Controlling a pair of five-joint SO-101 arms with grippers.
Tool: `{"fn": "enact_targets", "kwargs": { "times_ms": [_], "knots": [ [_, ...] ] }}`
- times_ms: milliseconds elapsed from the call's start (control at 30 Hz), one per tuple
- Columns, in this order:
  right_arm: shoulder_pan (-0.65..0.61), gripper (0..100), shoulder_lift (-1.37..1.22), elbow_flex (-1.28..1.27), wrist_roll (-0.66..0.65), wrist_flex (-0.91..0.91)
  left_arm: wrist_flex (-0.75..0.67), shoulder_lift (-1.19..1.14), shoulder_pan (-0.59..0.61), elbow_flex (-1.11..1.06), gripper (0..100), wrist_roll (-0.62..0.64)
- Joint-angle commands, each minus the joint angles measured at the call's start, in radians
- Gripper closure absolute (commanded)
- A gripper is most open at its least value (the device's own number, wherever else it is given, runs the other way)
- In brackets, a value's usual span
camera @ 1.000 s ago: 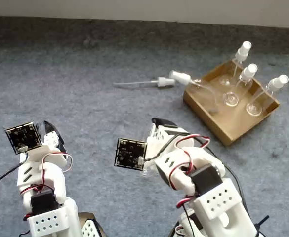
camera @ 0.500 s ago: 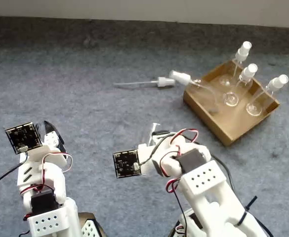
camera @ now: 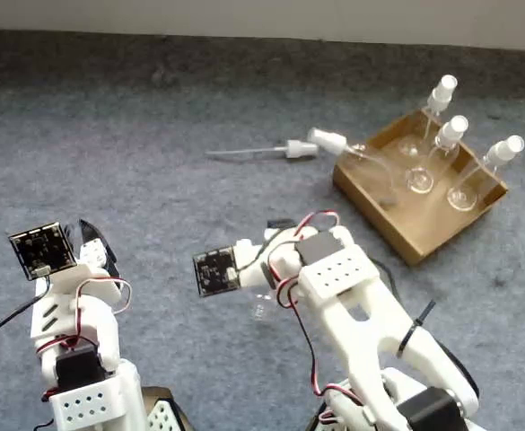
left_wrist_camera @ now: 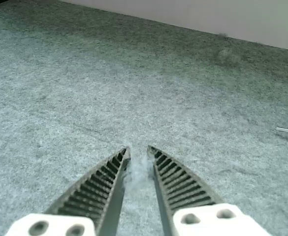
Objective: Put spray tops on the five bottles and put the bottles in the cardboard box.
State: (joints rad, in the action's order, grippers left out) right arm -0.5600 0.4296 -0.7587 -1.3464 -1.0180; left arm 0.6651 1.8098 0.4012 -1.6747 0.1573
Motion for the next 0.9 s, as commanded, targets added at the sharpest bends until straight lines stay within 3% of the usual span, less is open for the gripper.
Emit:
{"fn": "enact_targets", "kwargs": {
  "times_ms": [0,433,700,867],
  "knots": [
    [-0.004,66.9,-0.024,0.101,-0.017,0.022,-0.020,0.004,-0.016,-0.021,99,0.005],
    [-0.027,67.0,-0.297,0.110,-0.017,0.028,-0.020,0.004,-0.016,-0.021,99,0.005],
    [-0.051,67.0,-0.311,0.110,-0.009,0.232,-0.020,0.004,-0.016,-0.021,99,0.005],
    [-0.059,67.0,-0.220,0.108,-0.008,0.245,-0.020,0.004,-0.016,-0.021,99,0.005]
  ]
}}
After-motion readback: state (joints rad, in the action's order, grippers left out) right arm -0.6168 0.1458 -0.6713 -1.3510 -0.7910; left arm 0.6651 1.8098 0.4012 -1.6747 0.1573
